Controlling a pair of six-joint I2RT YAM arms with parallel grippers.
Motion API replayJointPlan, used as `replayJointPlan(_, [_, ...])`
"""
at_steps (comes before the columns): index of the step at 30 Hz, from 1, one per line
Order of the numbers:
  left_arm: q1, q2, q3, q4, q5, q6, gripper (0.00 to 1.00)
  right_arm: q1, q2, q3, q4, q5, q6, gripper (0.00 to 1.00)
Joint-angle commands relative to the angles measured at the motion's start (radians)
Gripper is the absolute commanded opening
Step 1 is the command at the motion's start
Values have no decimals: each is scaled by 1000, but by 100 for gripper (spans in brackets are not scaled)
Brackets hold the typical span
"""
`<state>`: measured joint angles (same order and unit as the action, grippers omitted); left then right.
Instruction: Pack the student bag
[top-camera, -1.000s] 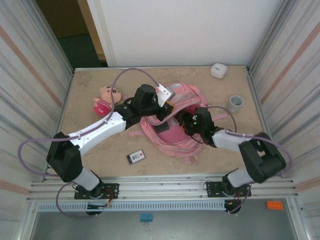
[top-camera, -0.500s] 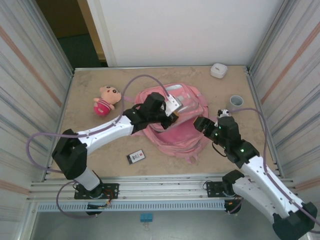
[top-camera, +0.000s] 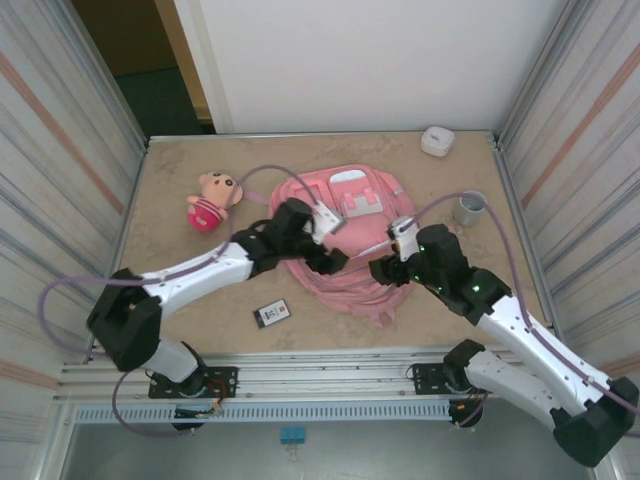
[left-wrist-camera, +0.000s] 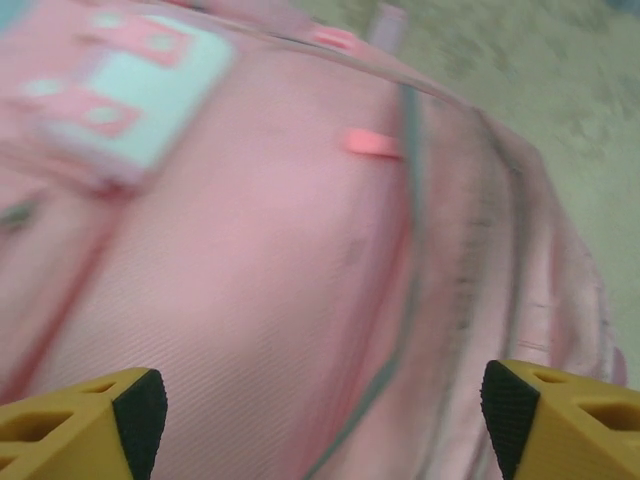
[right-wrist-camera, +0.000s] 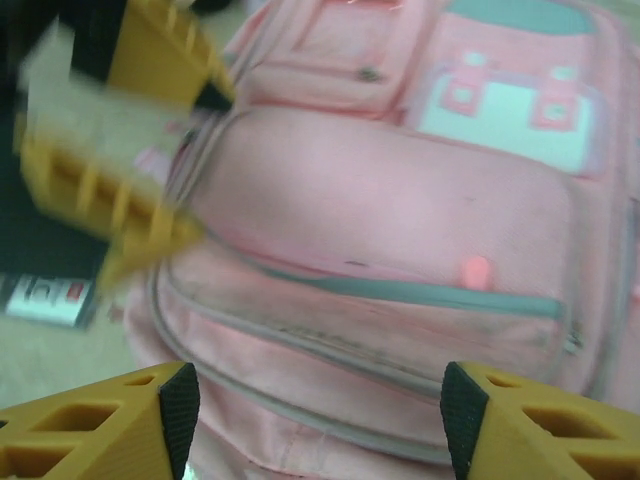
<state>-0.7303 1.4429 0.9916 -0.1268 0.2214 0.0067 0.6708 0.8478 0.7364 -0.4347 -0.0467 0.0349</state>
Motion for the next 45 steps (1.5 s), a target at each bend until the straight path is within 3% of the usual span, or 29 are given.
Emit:
replayJointPlan(1, [143,-89,-79,5,89,-131,83,124,71,18,-51,24,-349,65])
replayJointPlan(4, [248,-125,-120,-20,121,-136,83,225,169,5,-12,81,-494,64])
replayJointPlan(6, [282,-135,-129,-46,122,-62,83,249,238,10,19,76,-526,64])
replayJointPlan(11, [337,-109,-134,-114,181,308,84,265,366,12,95,81,-565,64])
replayJointPlan(15, [420,-22,-77,-220,296,453,83,265,402,9,109,107,-573,63])
replayJointPlan(19, [529,101,21,-333,518,427,76,265,390,0,118,100,-554,63])
replayJointPlan(28, [533,263,110,-388,654,353,76,265,360,-15,140,90,-532,63])
replayJointPlan(40, [477,389,205,-466,585,341,74,265,334,-22,151,85,-496,63])
replayJointPlan(45, [457,386,199,-503,616,377,60,266,318,-27,157,99,-471,62])
